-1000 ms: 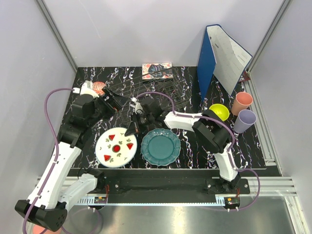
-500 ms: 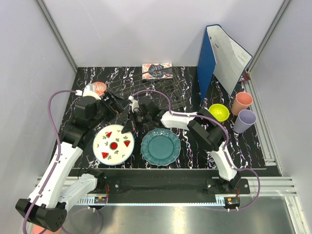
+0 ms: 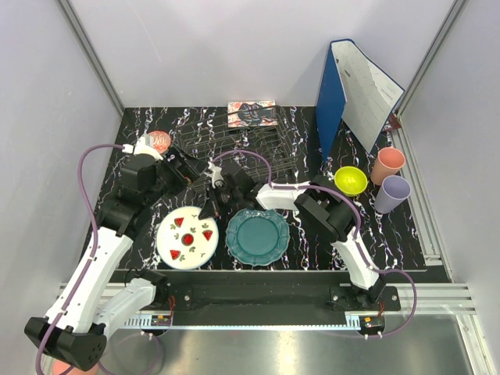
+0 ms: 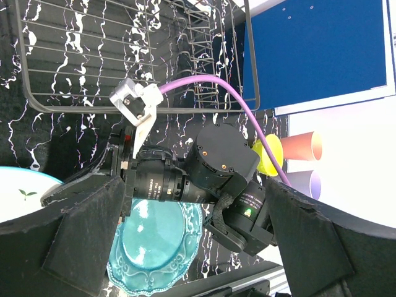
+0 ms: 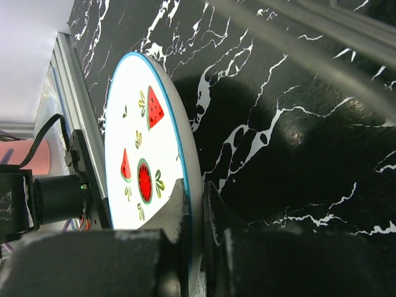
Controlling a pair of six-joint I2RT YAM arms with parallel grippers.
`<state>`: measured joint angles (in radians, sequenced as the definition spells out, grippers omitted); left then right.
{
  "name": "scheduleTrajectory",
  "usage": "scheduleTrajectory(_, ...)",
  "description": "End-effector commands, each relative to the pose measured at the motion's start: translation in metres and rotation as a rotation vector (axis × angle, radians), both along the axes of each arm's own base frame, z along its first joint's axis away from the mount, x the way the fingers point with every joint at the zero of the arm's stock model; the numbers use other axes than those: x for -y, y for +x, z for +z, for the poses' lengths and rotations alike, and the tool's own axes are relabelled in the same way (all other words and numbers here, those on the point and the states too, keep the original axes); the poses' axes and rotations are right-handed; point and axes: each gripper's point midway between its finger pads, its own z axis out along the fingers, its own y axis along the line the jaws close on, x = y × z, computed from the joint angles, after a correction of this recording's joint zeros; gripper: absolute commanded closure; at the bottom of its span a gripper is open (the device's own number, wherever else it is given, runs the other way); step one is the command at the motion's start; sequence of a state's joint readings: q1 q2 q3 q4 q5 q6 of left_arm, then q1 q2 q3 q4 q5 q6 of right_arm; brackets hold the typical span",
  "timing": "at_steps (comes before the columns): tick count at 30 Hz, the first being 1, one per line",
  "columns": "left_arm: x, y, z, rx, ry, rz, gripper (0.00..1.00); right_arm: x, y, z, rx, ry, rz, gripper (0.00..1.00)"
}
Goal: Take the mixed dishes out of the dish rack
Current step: Place the plate at the center of the board.
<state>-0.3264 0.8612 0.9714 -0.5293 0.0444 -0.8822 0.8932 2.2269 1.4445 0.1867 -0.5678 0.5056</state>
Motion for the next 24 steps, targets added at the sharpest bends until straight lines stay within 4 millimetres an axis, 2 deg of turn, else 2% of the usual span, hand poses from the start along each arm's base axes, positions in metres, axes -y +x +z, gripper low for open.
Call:
scheduleTrajectory(1,0.0,0.007,0.008,0.043,0.005,0.007,0.01,0.037,-0.034,-0.067,-0.282,-0.211,-0.058,1.0)
scheduleTrajectory(4,0.001,0.006,0.008,0.041,0.005,0.004,0.01,0.039,-0.032,-0.07,-0.281,-0.225,-0.071,0.99)
scheduleTrajectory(6,0.001,0.006,0.009,0.042,0.002,0.003,0.01,0.041,-0.033,-0.071,-0.289,-0.233,-0.078,0.86)
scheduleTrajectory(7,0.001,0.006,0.01,0.046,0.003,0.004,0.01,0.042,-0.032,-0.069,-0.285,-0.232,-0.081,0.74)
scheduleTrajectory(10,0.001,0.006,0.009,0.046,0.004,0.004,0.01,0.045,-0.032,-0.066,-0.277,-0.236,-0.099,0.6)
scheduleTrajectory(13,0.002,0.006,0.008,0.041,-0.001,0.0,0.01,0.047,-0.032,-0.059,-0.265,-0.232,-0.106,0.55)
scheduleTrajectory(18,0.004,0.005,0.008,0.041,-0.01,-0.005,0.01,0.05,-0.029,-0.049,-0.24,-0.23,-0.126,0.39)
scheduleTrajectory(20,0.004,0.005,0.009,0.044,-0.014,-0.005,0.01,0.054,-0.028,-0.049,-0.224,-0.241,-0.142,0.33)
scheduleTrajectory(24,0.005,0.004,0.007,0.037,-0.018,-0.006,0.01,0.067,-0.028,-0.054,-0.204,-0.296,-0.177,0.27)
